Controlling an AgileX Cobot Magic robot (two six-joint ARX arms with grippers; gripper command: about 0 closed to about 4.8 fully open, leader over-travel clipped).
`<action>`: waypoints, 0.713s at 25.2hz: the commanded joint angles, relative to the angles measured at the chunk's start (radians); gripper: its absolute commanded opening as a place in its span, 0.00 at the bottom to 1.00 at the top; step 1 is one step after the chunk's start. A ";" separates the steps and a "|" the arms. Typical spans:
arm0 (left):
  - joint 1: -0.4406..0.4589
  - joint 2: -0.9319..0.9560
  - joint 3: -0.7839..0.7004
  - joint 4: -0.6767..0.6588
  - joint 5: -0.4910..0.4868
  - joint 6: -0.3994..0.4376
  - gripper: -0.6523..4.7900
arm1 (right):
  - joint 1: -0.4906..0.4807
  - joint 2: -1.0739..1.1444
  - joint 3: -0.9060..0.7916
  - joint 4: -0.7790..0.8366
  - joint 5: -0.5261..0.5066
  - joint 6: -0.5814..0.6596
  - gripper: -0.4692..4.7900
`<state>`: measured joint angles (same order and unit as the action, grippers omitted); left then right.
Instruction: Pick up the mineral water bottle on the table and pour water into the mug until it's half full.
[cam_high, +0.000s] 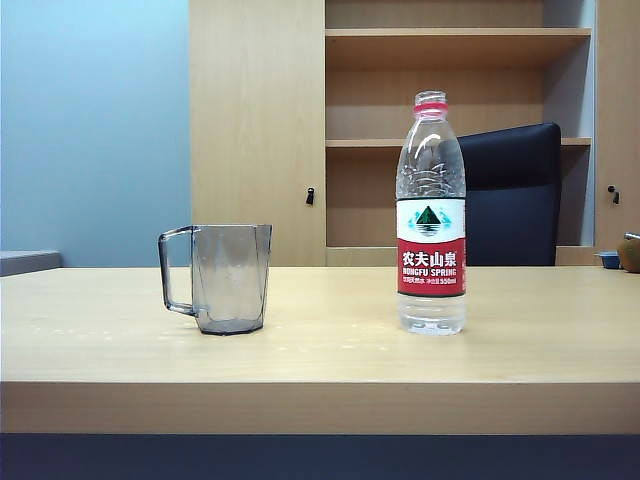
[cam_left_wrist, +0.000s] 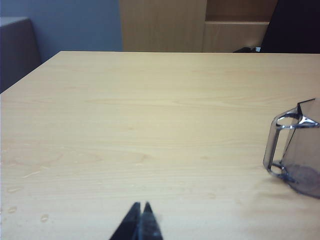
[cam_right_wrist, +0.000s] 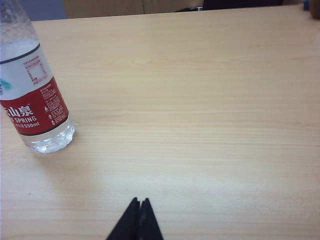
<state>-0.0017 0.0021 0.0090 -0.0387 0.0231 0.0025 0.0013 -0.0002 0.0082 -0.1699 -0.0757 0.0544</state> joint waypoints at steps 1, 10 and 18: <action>0.001 0.001 0.081 0.032 0.024 -0.064 0.11 | 0.000 -0.002 0.081 0.030 0.015 0.063 0.07; 0.001 0.147 0.255 -0.064 0.379 -0.118 0.11 | 0.001 0.167 0.391 0.033 -0.230 0.042 0.08; 0.000 0.386 0.317 -0.059 0.603 -0.108 0.11 | 0.096 0.606 0.537 0.273 -0.268 -0.032 0.45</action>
<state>-0.0017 0.3832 0.3168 -0.1120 0.6151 -0.1059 0.0753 0.5625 0.5472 0.0185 -0.3840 0.0292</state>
